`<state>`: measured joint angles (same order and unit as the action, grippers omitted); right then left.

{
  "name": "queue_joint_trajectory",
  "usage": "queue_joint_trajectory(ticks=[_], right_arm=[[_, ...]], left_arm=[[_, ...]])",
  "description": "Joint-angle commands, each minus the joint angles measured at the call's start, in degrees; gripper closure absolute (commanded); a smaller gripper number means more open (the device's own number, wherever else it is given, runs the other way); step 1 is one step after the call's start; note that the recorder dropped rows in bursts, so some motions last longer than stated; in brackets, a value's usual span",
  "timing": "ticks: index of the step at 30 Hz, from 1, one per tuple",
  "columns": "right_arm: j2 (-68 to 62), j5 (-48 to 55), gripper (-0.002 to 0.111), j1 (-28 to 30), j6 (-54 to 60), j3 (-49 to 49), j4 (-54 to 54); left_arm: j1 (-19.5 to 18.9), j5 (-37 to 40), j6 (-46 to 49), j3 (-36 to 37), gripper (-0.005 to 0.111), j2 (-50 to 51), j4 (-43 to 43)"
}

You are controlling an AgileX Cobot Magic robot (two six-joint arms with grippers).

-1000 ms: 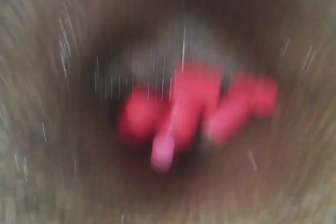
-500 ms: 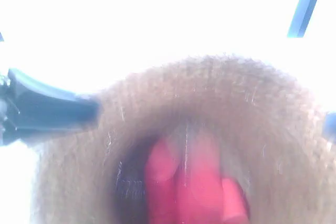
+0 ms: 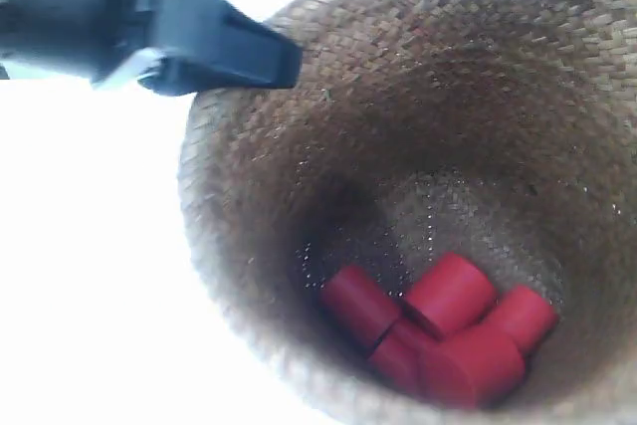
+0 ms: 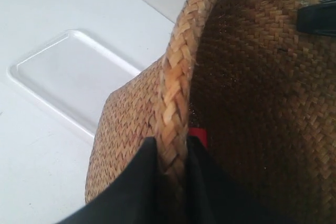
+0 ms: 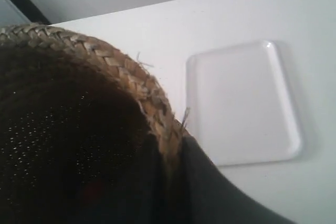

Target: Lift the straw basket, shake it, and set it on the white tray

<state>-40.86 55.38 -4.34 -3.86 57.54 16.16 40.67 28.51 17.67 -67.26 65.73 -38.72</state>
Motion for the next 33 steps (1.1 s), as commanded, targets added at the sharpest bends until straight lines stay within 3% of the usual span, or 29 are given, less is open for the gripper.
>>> queue_joint_trajectory(ticks=[1, 7, 17, 23, 33], right_arm=[[-4.9, -7.8, 0.108, 0.3, -3.0, 2.2, -9.2], [-13.3, -7.9, 0.108, 0.3, -8.5, 7.0, -17.8], [-24.8, -10.7, 0.108, 0.4, -17.2, 13.4, -32.1], [-32.8, -12.1, 0.108, 1.1, -22.0, 15.1, -39.3], [-40.2, -13.8, 0.108, 7.4, -22.3, 15.1, -38.6]], left_arm=[[0.0, -1.4, 0.3, -6.2, 0.107, 5.9, 1.7], [-0.2, -3.1, -1.8, -13.8, 0.107, 15.4, 6.5], [-7.0, 1.0, -1.8, -26.9, 0.107, 29.8, 5.8], [-7.4, 0.8, 0.3, -31.9, 0.107, 34.9, 6.3], [-7.4, 0.8, 1.6, -36.1, 0.107, 41.6, 5.8]])
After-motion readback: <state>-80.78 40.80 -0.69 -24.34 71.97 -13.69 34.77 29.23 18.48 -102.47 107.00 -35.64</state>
